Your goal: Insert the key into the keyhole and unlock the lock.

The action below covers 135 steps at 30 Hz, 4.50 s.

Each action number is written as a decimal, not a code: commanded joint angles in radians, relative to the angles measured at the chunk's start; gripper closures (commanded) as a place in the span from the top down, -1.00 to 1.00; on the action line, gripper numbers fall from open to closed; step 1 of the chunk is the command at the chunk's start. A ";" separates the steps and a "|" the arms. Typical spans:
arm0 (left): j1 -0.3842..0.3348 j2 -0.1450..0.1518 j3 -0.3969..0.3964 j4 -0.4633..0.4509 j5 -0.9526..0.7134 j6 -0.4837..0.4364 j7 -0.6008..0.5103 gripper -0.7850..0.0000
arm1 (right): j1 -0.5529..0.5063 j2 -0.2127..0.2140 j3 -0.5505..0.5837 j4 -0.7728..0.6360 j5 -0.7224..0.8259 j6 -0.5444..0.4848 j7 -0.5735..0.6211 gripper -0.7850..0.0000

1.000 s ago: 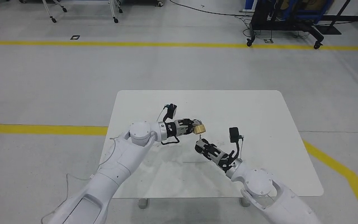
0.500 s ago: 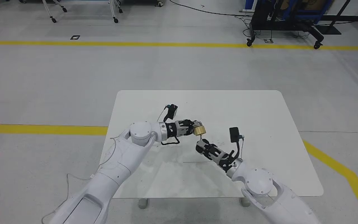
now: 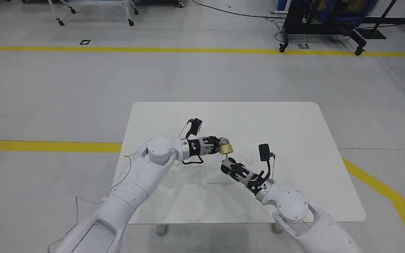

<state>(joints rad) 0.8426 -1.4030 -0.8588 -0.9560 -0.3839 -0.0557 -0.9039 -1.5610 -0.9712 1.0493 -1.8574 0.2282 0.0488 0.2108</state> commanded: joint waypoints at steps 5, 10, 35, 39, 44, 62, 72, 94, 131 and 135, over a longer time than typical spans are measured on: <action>0.002 0.000 -0.001 -0.001 0.008 -0.004 -0.015 -1.00 | -0.005 -0.004 0.011 -0.002 -0.004 -0.002 0.021 -1.00; 0.003 -0.001 -0.001 -0.003 0.013 -0.004 -0.025 -1.00 | -0.011 -0.009 0.021 -0.003 -0.004 0.003 0.011 -1.00; 0.012 -0.007 -0.039 0.008 -0.052 0.010 0.010 -1.00 | -0.026 -0.034 0.049 -0.005 0.015 -0.035 -0.056 1.00; 0.018 -0.009 -0.051 0.011 -0.076 0.029 0.049 -1.00 | -0.026 -0.034 0.049 -0.005 0.015 -0.035 -0.056 1.00; 0.019 -0.018 -0.060 0.044 -0.174 0.171 0.043 -1.00 | -0.037 -0.031 0.075 0.006 0.053 -0.060 0.002 1.00; -0.040 -0.065 -0.031 0.186 -0.405 0.441 -0.097 -1.00 | -0.132 -0.016 0.196 -0.031 0.105 -0.299 0.269 -1.00; -0.061 -0.073 -0.016 0.218 -0.382 0.412 -0.106 -1.00 | -0.071 -0.045 0.116 -0.006 0.028 -0.282 0.099 -1.00; -0.044 -0.070 -0.061 0.175 -0.344 0.136 -0.058 -1.00 | -0.087 -0.070 0.139 0.013 0.075 -0.304 0.062 1.00; -0.003 -0.063 -0.076 0.098 -0.254 -0.015 -0.123 -1.00 | 0.156 -0.115 0.104 0.387 0.648 -0.199 0.612 -0.47; -0.004 -0.065 -0.079 0.104 -0.269 -0.013 -0.130 -1.00 | 0.167 -0.121 0.101 0.406 0.667 -0.199 0.622 -0.84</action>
<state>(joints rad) 0.8386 -1.4675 -0.9367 -0.8534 -0.6485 -0.0695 -1.0313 -1.3957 -1.0907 1.1505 -1.4553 0.8893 -0.1497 0.8295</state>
